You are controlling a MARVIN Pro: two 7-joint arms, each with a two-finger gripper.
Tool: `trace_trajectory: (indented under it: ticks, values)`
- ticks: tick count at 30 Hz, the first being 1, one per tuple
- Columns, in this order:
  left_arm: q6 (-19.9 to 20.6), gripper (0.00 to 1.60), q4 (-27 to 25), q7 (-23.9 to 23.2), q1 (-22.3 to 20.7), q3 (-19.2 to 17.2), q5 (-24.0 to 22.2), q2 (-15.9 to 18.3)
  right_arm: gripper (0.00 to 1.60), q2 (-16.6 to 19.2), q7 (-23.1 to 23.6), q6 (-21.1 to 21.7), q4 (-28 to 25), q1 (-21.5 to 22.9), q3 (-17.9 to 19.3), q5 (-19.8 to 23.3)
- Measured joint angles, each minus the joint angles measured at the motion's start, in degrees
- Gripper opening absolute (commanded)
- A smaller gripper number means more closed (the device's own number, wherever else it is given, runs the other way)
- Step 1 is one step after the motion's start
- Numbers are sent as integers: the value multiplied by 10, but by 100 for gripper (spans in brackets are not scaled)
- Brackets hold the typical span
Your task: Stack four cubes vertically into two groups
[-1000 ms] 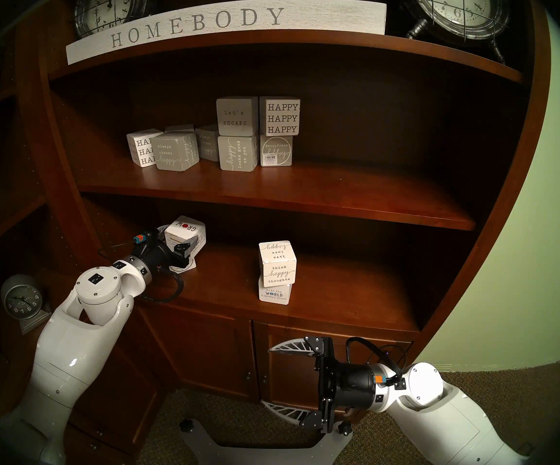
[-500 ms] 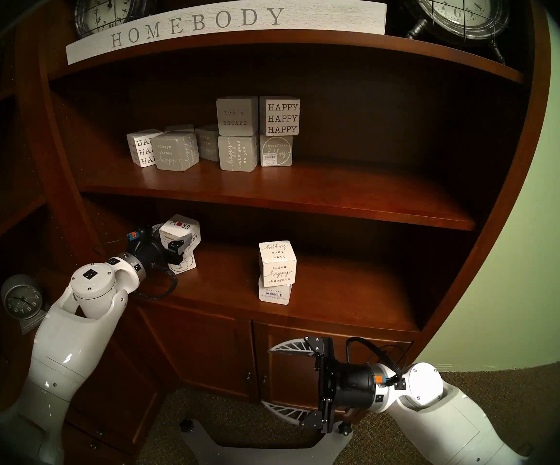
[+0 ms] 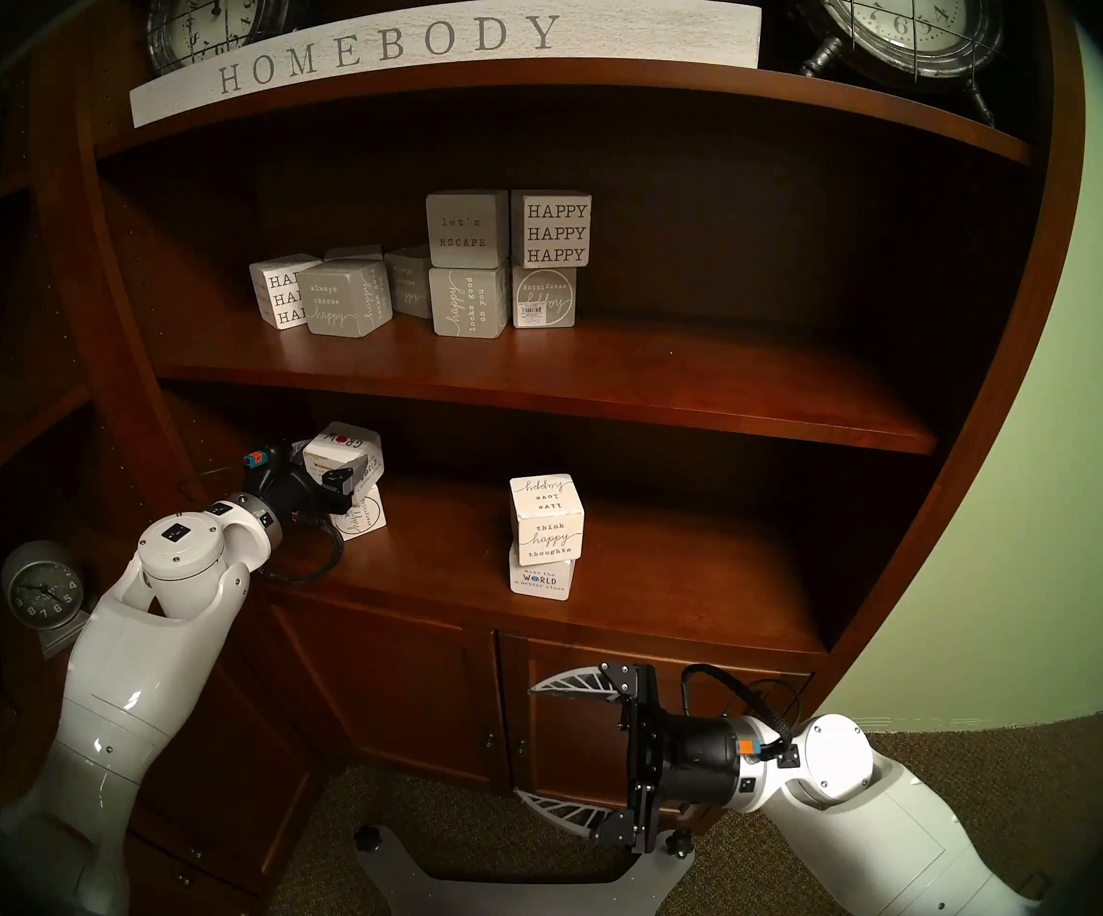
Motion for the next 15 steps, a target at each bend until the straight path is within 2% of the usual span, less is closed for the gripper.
trace_trajectory:
  ticks: [6, 8, 9, 10, 13, 15]
  values:
    - [3, 0, 1, 3, -1, -1, -5, -4, 160, -1, 1, 0, 0, 0, 1, 0]
    - [3, 8, 2, 3, -1, -2, -7, -4, 160, -1, 1, 1, 0, 0, 1, 0]
    - [3, 21, 2, 3, -1, -2, -8, -5, 160, -1, 1, 1, 0, 0, 1, 0]
    - [3, 24, 2, 3, -1, -2, -8, -5, 160, -1, 1, 1, 0, 0, 1, 0]
    - [2, 54, 3, 4, -1, -2, -10, -6, 160, -1, 1, 1, 0, 0, 1, 0]
    - [2, 58, 4, 4, -1, -3, -11, -6, 160, -1, 1, 1, 0, -1, 1, 0]
